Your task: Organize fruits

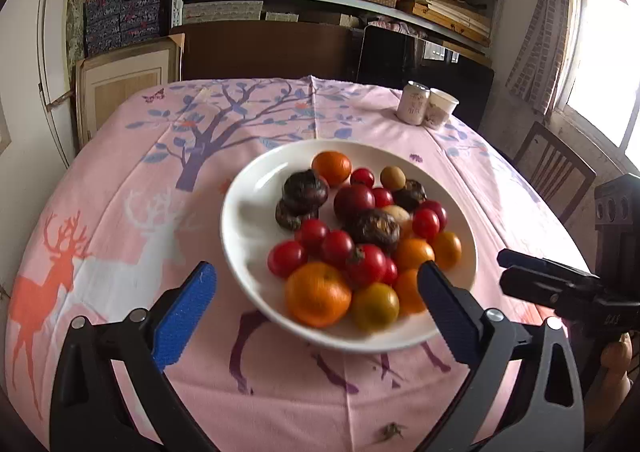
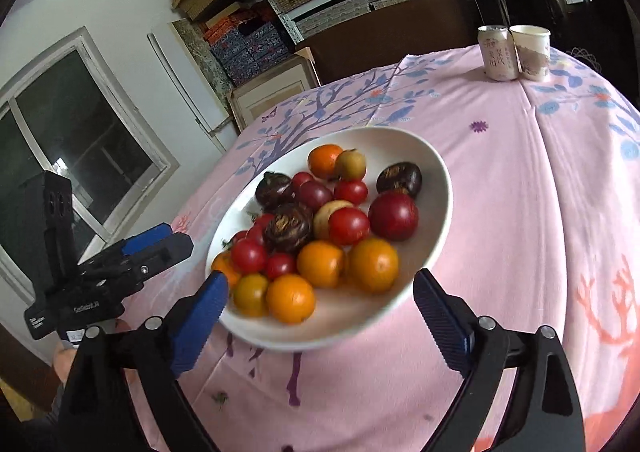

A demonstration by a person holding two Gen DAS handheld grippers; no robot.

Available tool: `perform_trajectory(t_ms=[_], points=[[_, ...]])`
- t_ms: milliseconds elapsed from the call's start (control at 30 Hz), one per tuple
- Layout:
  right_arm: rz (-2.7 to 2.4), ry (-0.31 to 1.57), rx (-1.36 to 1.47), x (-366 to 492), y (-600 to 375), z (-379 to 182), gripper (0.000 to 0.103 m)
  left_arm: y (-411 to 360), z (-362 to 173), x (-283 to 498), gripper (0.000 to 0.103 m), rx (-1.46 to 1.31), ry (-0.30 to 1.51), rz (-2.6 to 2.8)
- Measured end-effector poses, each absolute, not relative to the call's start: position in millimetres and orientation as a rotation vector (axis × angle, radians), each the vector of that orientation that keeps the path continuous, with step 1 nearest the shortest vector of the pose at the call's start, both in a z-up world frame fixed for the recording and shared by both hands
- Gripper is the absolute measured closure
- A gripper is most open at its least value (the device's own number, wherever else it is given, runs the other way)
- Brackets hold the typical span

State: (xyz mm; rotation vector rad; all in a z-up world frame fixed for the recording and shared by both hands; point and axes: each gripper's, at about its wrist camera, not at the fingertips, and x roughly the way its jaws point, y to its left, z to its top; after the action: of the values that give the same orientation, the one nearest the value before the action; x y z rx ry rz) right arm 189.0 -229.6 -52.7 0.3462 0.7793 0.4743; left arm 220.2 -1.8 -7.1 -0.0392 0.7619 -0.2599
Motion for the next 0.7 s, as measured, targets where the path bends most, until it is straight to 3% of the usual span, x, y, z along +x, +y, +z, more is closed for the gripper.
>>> perform_trajectory(t_ms=[233, 700], points=[[0.411, 0.767, 0.248, 131, -234, -35, 0.004, 2, -13, 153, 0.005, -0.032, 0.776, -0.194], [0.296, 0.604, 0.071, 34, -227, 19, 0.004, -5, 40, 44, 0.005, 0.002, 0.626, -0.148]])
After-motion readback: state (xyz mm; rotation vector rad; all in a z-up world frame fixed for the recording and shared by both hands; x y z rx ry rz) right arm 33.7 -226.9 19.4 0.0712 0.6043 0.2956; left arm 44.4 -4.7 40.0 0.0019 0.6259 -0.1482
